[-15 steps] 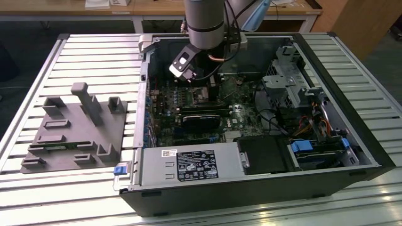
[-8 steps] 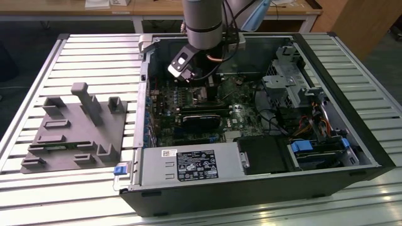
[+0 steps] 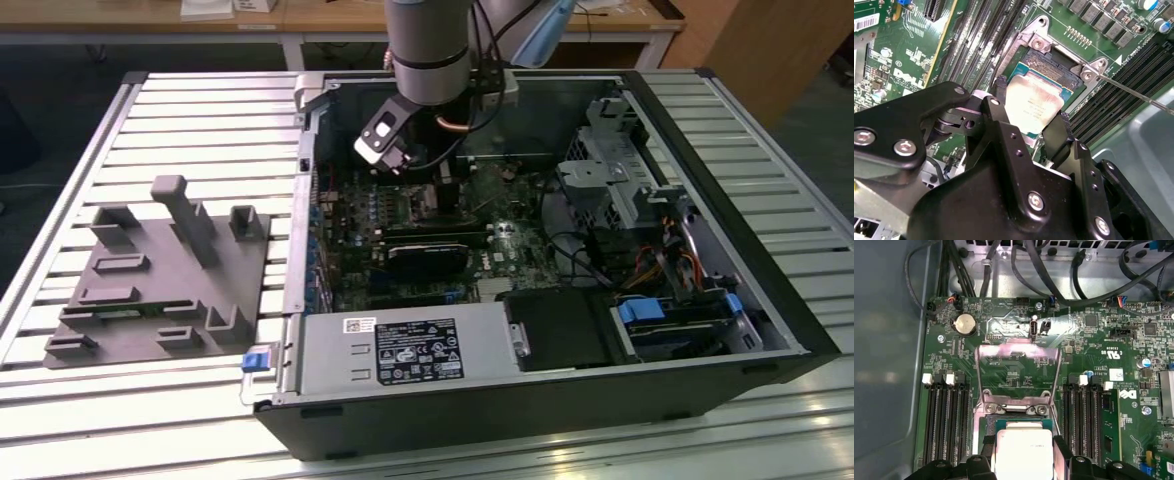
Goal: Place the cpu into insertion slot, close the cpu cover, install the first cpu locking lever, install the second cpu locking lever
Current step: 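Place the cpu into insertion slot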
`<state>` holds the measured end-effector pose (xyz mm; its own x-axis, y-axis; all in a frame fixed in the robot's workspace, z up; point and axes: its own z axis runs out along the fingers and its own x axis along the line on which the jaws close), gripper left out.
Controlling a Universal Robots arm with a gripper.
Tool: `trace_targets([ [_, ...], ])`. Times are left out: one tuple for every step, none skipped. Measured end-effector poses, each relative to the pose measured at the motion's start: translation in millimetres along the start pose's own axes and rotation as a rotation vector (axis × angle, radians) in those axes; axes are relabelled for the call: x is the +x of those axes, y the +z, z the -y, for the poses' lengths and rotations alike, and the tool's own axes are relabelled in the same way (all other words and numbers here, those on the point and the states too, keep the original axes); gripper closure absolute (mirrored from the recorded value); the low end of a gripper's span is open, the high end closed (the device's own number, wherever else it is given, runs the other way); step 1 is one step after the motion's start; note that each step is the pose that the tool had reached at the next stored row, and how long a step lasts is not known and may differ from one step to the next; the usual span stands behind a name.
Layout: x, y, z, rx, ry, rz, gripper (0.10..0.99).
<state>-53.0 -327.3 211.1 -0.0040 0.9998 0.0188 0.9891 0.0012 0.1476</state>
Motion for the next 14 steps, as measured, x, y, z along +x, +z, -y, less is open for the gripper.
trace_targets([
  [0.1, 0.2, 0.1, 0.0, 0.0, 0.0001, 0.545],
  [0.3, 0.6, 0.1, 0.001, 0.0, 0.0, 0.545],
  [0.4, 0.9, 0.2, 0.001, 0.0, 0.0, 0.545],
  [0.6, 1.3, 0.3, 0.002, 0.0, 0.0, 0.545],
  [0.8, 1.6, 0.6, 0.002, 0.0, 0.0, 0.545],
  [0.9, 1.9, 0.9, 0.002, 0.0, -0.0001, 0.545],
  [1.1, 2.3, 1.2, 0.002, 0.0, -0.0001, 0.545],
  [1.2, 2.7, 1.4, 0.002, 0.0, -0.0001, 0.545],
  [1.3, 3.1, 1.5, 0.003, 0.0, -0.0001, 0.545],
  [1.4, 3.6, 1.7, 0.003, 0.0, -0.0001, 0.545],
  [1.5, 4.1, 1.8, 0.004, 0.001, 0.0001, 0.545],
  [1.6, 4.7, 2.0, 0.004, 0.002, 0.0002, 0.545],
  [1.7, 5.3, 2.1, 0.004, 0.003, 0.0003, 0.545],
  [1.7, 5.8, 2.3, 0.004, 0.004, 0.0005, 0.545],
])
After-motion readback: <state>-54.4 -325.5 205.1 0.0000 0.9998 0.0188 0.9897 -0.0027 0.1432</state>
